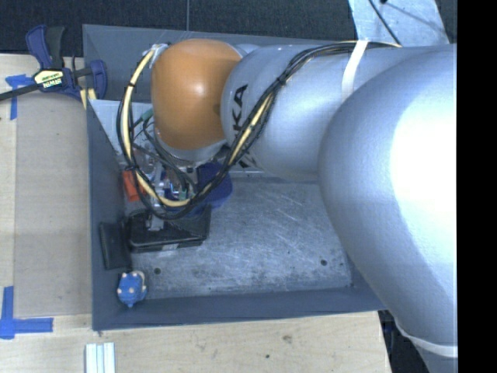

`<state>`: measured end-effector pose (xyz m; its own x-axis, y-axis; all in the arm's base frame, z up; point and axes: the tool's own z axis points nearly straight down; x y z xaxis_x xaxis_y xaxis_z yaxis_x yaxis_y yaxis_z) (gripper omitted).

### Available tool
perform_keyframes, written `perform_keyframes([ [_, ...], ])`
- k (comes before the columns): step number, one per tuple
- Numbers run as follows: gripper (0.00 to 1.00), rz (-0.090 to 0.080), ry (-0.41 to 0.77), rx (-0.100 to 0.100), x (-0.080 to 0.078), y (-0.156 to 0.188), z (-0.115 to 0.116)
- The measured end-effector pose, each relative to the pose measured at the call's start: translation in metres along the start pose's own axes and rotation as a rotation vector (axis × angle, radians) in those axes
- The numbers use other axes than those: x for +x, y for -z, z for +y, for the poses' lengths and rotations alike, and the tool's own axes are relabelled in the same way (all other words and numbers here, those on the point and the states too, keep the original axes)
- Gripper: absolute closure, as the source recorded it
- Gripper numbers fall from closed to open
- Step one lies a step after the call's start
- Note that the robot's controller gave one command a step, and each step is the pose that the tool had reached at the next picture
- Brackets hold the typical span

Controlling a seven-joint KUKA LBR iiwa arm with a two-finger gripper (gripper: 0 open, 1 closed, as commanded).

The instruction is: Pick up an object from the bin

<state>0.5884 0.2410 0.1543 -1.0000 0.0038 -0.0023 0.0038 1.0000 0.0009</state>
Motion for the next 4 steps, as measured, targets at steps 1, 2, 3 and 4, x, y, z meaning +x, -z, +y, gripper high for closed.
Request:
perform_keyframes([
  [1,0.00,-0.012,0.184,-0.001,0.079,-0.073,-0.071],
  [2,1.00,-0.019,0.180,0.002,0.075,-0.068,-0.072],
  [3,1.00,-0.001,0.170,0.001,0.079,0.042,-0.068],
  [4,1.00,-0.001,0.171,0.001,0.089,0.133,-0.061],
])
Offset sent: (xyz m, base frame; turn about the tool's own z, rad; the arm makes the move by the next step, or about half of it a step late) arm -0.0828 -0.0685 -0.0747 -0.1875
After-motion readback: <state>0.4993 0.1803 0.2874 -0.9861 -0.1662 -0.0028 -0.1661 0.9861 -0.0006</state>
